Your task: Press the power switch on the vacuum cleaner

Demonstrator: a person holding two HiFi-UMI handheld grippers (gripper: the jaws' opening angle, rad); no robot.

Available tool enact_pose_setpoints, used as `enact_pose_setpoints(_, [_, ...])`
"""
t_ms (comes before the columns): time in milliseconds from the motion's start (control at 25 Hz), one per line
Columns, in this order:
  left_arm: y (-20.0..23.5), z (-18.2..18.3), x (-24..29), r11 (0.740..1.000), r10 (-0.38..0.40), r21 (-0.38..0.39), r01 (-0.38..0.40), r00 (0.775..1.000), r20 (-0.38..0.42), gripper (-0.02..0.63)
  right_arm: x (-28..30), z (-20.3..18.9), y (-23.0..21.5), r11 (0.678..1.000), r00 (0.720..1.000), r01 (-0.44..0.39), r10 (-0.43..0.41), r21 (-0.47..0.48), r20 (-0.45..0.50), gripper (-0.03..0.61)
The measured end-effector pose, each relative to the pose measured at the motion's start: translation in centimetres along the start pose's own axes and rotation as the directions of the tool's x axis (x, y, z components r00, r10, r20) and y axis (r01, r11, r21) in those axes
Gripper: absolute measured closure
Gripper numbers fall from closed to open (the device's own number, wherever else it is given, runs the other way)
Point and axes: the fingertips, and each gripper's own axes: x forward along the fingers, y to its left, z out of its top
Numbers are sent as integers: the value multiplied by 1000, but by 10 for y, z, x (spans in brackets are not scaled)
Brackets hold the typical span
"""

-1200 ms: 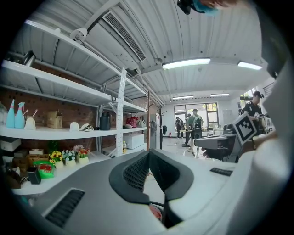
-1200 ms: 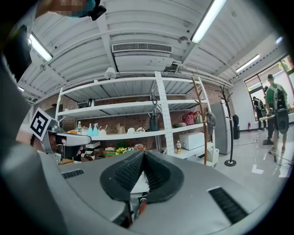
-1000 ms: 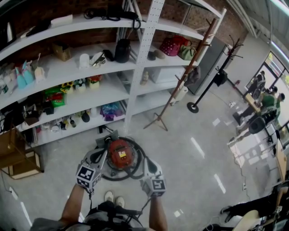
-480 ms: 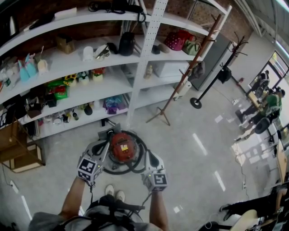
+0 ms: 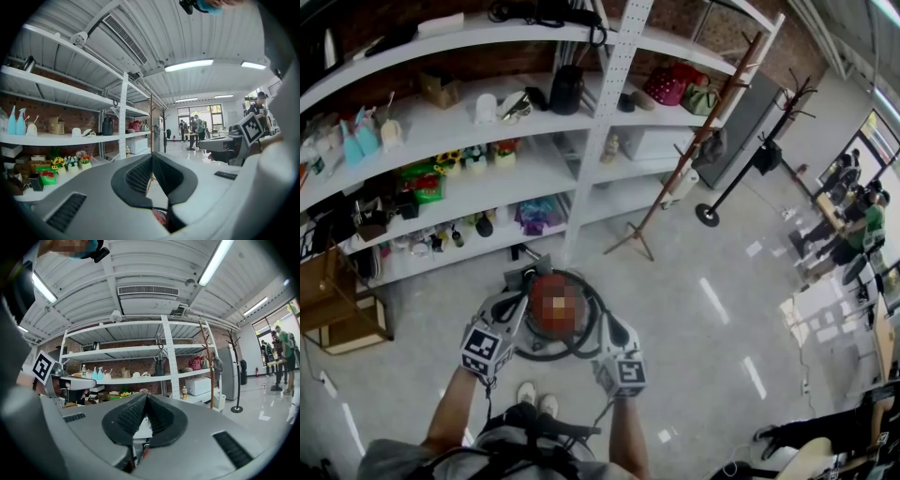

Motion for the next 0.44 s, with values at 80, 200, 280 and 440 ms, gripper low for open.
enact_pose_setpoints(80, [0, -3, -1, 1000, 2, -3, -2, 1000, -5, 606, -1, -2, 0, 1000, 1000, 3, -3, -4, 2, 568])
enact_pose_setpoints(200, [0, -3, -2, 1000, 5, 0, -5, 1000, -9, 606, -2, 0, 1, 1000, 1000, 1, -1, -8, -3, 568])
enact_pose_setpoints(280, [0, -3, -3, 1000, 6, 0, -6, 1000, -9, 606, -3, 2, 1, 1000, 1000, 3, -3, -6, 7, 568])
enact_pose_setpoints(440, [-2, 3, -5, 1000, 6, -4, -6, 1000, -2, 606, -6, 0, 2, 1000, 1000, -3, 3, 8, 2, 568])
